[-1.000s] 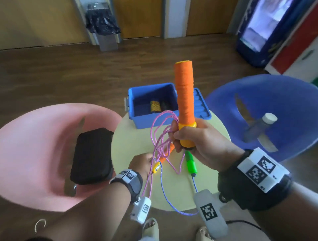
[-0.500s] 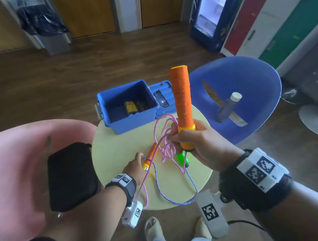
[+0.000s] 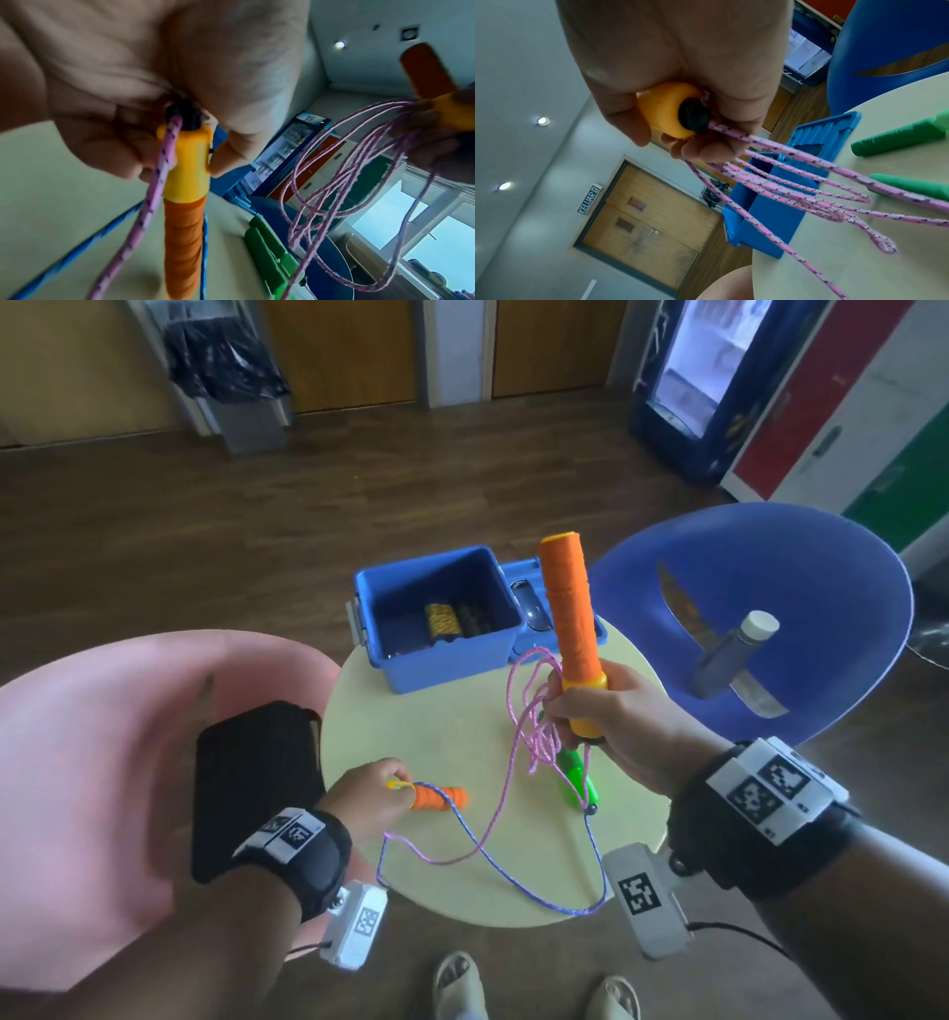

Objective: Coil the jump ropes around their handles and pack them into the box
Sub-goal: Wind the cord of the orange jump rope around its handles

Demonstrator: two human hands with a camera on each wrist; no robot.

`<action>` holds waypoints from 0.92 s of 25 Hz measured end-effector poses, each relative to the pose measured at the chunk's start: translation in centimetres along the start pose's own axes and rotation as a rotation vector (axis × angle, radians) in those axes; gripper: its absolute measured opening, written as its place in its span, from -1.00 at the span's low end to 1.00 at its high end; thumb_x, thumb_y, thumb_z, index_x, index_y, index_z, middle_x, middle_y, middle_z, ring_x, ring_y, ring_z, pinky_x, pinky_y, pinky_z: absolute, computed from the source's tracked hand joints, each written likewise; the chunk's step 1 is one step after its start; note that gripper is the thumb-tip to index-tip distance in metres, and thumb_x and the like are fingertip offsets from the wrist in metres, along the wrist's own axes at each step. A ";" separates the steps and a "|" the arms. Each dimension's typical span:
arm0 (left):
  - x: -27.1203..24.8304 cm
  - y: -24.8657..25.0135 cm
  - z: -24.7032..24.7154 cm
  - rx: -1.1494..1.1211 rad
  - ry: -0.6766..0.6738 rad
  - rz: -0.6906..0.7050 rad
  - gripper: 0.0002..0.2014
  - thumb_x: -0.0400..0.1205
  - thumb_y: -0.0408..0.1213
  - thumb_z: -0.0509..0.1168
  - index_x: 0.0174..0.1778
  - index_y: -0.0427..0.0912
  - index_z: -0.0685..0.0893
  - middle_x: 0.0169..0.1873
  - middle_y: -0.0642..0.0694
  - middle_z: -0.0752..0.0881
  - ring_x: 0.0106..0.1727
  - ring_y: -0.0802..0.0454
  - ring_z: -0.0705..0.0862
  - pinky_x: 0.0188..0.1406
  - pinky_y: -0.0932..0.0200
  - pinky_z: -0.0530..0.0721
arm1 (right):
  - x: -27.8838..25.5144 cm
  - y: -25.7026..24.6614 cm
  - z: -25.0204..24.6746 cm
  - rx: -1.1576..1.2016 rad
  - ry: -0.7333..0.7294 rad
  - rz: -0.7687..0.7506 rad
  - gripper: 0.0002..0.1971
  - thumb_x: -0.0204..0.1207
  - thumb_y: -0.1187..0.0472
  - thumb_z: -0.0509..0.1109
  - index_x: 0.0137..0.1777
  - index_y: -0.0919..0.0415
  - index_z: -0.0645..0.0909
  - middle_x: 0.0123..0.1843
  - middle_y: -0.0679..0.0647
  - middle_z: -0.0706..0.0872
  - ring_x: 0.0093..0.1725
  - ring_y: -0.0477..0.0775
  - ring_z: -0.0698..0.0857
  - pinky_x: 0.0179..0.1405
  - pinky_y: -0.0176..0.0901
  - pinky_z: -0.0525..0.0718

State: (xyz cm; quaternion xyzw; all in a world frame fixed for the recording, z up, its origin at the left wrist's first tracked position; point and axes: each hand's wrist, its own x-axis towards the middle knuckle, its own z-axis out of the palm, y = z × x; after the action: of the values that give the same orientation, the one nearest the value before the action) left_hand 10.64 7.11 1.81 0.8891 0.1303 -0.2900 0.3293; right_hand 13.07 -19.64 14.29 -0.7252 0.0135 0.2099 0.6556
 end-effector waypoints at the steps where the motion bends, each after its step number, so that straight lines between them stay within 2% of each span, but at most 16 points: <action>1: -0.4 -0.2 -0.6 0.022 0.010 0.024 -0.32 -0.03 0.29 0.19 -0.11 -0.05 0.68 -0.30 -0.02 0.67 -0.32 -0.04 0.57 -0.32 0.11 0.50 | 0.2 -0.1 0.2 -0.011 -0.011 -0.007 -0.90 0.26 0.30 0.43 -0.26 0.26 0.57 -0.39 0.17 0.58 -0.41 0.13 0.54 -0.38 -0.14 0.53; 2: -0.7 -0.2 -1.0 0.047 0.007 0.043 -0.36 -0.01 0.27 0.23 -0.13 -0.05 0.71 -0.31 0.00 0.69 -0.32 -0.03 0.59 -0.32 0.12 0.51 | 0.3 -0.2 0.3 -0.019 -0.018 -0.012 -0.90 0.26 0.30 0.42 -0.25 0.26 0.57 -0.39 0.16 0.58 -0.42 0.12 0.53 -0.40 -0.18 0.52; 3: -1.0 -0.4 -1.4 0.075 -0.009 0.063 -0.48 0.08 0.22 0.29 -0.17 -0.03 0.73 -0.32 0.02 0.71 -0.31 -0.01 0.62 -0.30 0.13 0.54 | 0.4 -0.3 0.6 -0.029 -0.028 -0.016 -0.89 0.25 0.29 0.42 -0.25 0.27 0.56 -0.40 0.15 0.58 -0.43 0.12 0.53 -0.42 -0.20 0.52; 5: -1.2 -0.5 -2.3 0.163 -0.081 0.090 -0.82 0.37 -0.01 0.34 -0.20 0.05 0.74 -0.31 0.09 0.70 -0.27 0.06 0.66 -0.31 0.21 0.56 | 0.5 -0.4 1.1 -0.047 -0.052 -0.018 -0.88 0.25 0.29 0.42 -0.24 0.27 0.56 -0.40 0.16 0.58 -0.43 0.12 0.53 -0.43 -0.21 0.53; 6: -1.2 -0.6 -2.7 0.211 -0.114 0.109 -0.89 0.45 -0.10 0.31 -0.19 0.08 0.74 -0.29 0.11 0.69 -0.27 0.10 0.65 -0.32 0.24 0.54 | 0.4 -0.4 1.4 -0.057 -0.066 -0.015 -0.87 0.25 0.29 0.42 -0.23 0.28 0.56 -0.38 0.17 0.59 -0.42 0.13 0.54 -0.41 -0.18 0.53; 8: -1.2 -0.9 -3.2 0.236 -0.162 0.122 -0.87 0.47 -0.11 0.29 -0.16 0.11 0.74 -0.25 0.11 0.70 -0.27 0.11 0.64 -0.32 0.25 0.53 | 0.3 -0.5 1.9 -0.072 -0.089 0.006 -0.85 0.25 0.29 0.43 -0.20 0.28 0.56 -0.34 0.19 0.60 -0.40 0.13 0.54 -0.37 -0.12 0.54; 11: -1.9 -1.2 -3.8 0.175 -0.177 0.127 -0.84 0.51 -0.12 0.29 -0.10 0.07 0.76 -0.25 0.05 0.70 -0.28 0.09 0.61 -0.28 0.22 0.54 | 0.0 -0.3 2.6 -0.164 -0.152 0.051 -0.80 0.25 0.27 0.45 -0.16 0.29 0.57 -0.36 0.14 0.62 -0.42 0.08 0.57 -0.38 -0.14 0.55; 15: -3.4 -2.7 -3.6 0.054 -0.116 0.145 -0.84 0.56 -0.17 0.27 -0.08 0.06 0.77 -0.27 0.08 0.72 -0.27 0.11 0.64 -0.22 0.22 0.58 | -0.4 -0.3 3.5 -0.352 -0.261 0.107 -0.92 0.44 0.33 0.49 -0.12 0.29 0.64 -0.41 0.04 0.70 -0.38 0.05 0.62 -0.36 -0.16 0.59; 20: -5.9 -3.6 -2.1 -0.124 -0.024 0.100 -0.70 0.34 0.01 0.26 -0.07 0.10 0.76 -0.27 -0.03 0.75 -0.28 0.08 0.66 -0.20 0.14 0.58 | -0.9 0.0 3.6 -0.601 -0.392 0.114 -0.85 0.46 0.21 0.49 -0.07 0.30 0.71 -0.43 -0.05 0.72 -0.35 0.04 0.65 -0.31 -0.14 0.61; 23: -7.7 -3.2 0.7 -0.126 -0.017 0.078 -0.71 0.36 0.01 0.26 -0.05 0.16 0.75 -0.23 0.05 0.73 -0.18 0.11 0.67 -0.10 0.14 0.60 | -1.4 0.5 2.3 -0.622 -0.457 0.139 -0.80 0.49 0.22 0.47 -0.03 0.37 0.70 -0.41 -0.05 0.74 -0.33 0.04 0.65 -0.34 -0.18 0.60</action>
State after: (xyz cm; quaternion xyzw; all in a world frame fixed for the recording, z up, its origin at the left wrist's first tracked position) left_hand 2.81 8.74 4.41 0.8686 0.1107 -0.2755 0.3968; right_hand 10.97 -17.86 14.17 -0.8212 -0.1480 0.4040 0.3750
